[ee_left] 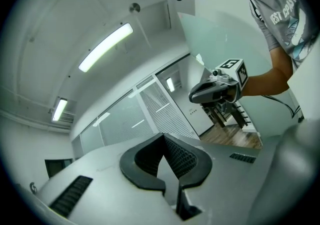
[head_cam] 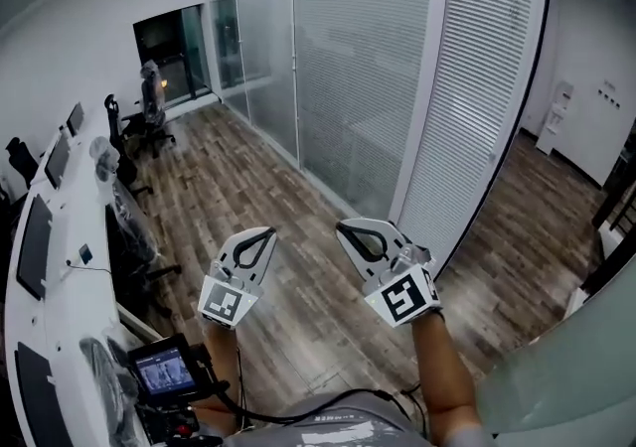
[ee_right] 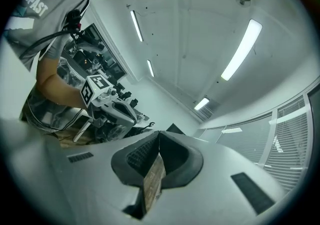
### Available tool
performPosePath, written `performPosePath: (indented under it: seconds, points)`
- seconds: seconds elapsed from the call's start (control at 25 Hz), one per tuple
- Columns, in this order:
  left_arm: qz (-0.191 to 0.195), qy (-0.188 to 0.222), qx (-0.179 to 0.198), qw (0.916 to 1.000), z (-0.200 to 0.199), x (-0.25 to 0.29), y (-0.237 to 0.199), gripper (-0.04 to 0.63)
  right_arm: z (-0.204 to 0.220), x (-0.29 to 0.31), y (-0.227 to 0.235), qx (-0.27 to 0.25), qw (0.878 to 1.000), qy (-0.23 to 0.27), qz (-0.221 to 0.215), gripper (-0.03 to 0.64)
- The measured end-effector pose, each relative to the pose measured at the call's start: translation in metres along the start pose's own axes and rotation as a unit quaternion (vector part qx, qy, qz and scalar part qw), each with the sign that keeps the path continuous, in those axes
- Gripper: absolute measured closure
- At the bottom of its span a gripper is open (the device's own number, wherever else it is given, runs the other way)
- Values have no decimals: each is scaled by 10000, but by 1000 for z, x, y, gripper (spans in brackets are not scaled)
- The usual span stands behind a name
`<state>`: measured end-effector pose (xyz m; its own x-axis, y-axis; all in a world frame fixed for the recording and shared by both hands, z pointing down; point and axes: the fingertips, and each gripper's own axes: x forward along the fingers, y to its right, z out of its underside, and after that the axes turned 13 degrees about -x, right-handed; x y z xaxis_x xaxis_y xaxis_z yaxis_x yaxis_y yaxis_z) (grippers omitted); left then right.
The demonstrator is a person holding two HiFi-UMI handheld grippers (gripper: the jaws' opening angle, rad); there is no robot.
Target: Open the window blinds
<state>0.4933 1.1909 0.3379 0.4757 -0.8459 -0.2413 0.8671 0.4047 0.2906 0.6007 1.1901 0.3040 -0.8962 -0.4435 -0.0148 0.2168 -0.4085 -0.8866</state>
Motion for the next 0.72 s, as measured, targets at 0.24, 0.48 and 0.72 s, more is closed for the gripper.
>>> performPosePath:
  seconds: [0.24, 0.48, 0.72]
  points:
    - [-62, 77, -217, 9997, 10, -6, -23, 595, -2, 22, 2, -41, 10000, 50, 6, 612]
    - [-101, -321, -134, 9993, 67, 30, -62, 595, 54, 80, 9, 165, 9995, 262, -36, 612]
    - [-371, -714, -255, 9964, 112, 90, -116, 595, 146, 148, 36, 523, 9975, 475, -83, 612]
